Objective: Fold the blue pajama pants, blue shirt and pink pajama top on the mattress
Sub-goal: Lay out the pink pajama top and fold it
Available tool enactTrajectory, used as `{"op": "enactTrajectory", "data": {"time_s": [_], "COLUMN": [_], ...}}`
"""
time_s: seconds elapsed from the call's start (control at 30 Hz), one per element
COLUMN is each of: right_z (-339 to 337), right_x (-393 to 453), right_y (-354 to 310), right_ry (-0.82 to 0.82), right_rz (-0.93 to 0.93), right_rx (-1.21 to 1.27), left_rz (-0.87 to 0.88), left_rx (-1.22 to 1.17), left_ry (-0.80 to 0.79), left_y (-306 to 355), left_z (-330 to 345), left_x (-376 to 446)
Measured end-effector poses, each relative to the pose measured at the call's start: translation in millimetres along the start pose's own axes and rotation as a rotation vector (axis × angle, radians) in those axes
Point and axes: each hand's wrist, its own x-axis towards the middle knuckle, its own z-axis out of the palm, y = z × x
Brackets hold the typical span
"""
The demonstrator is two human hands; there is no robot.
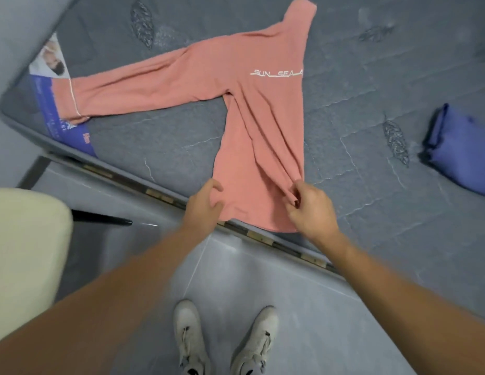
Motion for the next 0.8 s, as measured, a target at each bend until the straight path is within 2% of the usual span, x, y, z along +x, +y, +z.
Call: {"op": "enactTrajectory", "data": {"time_s": [0.17, 0.3, 0.4, 0.53, 0.63, 0.7, 0.8], "right_z": [28.7, 58.6, 70.9, 72.7, 66.9, 61.5, 58.3], "right_x": [-24.8, -25.6, -22.6, -22.2, -23.8, -23.8, -26.2], "right_y": [-42.9, -61.1, -69.4, -61.8, -46.3, -37.0, -26.5], "right_ry": [-0.022, -0.02, -0.02, 0.014, 0.034, 0.077, 0.152], "right_rz": [-0.118, -0.178, -0.185, -0.178, -0.113, 0.008, 0.206], "right_rx": [0.106, 0.193, 0.22, 0.151, -0.125, -0.27, -0.255], "left_rz": [-0.119, -0.267, -0.305, -0.279, -0.257, -0.222, -0.147], "left_rx": [-0.138, -0.38, -0.389, -0.364, -0.317, -0.34, -0.355], "left_ry": [-0.034, -0.243, -0.29, -0.249, -0.223, -0.186, -0.12], "left_y": [4.5, 20.1, 21.2, 16.3, 17.0, 18.9, 13.3], "left_z": [1.8, 6.4, 11.3, 11.4, 7.5, 4.9, -0.6], "left_x": [-25.0, -24.3, -16.6, -6.7, -4.1, -5.7, -9.4]}}
